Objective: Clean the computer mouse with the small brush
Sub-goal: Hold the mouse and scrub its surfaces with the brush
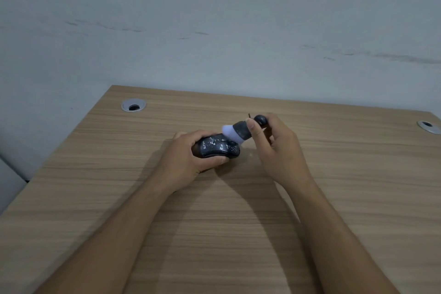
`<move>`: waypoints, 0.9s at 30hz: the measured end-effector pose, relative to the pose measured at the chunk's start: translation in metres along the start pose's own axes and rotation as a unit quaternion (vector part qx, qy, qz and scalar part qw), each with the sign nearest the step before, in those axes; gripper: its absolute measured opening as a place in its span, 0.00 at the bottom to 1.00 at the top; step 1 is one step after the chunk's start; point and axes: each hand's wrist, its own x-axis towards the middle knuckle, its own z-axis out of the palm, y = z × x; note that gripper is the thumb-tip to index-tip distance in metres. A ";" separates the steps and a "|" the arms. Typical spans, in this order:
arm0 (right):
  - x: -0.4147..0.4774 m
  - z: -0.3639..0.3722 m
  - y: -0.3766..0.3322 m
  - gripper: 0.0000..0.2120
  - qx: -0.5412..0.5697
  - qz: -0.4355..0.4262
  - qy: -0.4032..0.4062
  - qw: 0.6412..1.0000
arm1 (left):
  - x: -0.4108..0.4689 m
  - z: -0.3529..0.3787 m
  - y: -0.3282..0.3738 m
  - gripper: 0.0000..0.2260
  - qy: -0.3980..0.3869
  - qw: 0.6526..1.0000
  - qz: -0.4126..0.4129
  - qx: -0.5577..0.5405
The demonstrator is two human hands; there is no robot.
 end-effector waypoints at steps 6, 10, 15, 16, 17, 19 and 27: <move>0.001 0.000 0.007 0.07 -0.027 0.024 0.027 0.999 | -0.003 0.000 0.004 0.32 0.010 1.000 -0.018 0.000; 0.000 -0.003 0.001 0.07 0.003 0.017 -0.020 1.000 | -0.003 -0.002 0.005 0.33 0.005 1.000 -0.015 0.006; 0.000 -0.002 0.005 0.10 0.000 0.053 0.016 0.998 | -0.004 -0.002 0.005 0.31 0.001 1.000 -0.018 0.003; 0.000 -0.003 0.003 0.11 0.019 0.053 0.008 0.998 | -0.005 -0.002 0.005 0.30 -0.001 1.000 -0.016 0.003; 0.000 -0.003 0.002 0.11 0.024 0.048 -0.003 0.999 | -0.005 -0.002 0.005 0.29 -0.006 1.000 -0.017 0.000; -0.001 -0.002 0.001 0.10 -0.010 0.039 -0.008 0.999 | -0.007 -0.003 0.007 0.27 -0.011 1.000 -0.016 -0.004; -0.003 -0.001 -0.005 0.13 0.015 0.070 0.014 0.997 | -0.008 -0.004 0.009 0.23 -0.008 1.000 -0.009 -0.004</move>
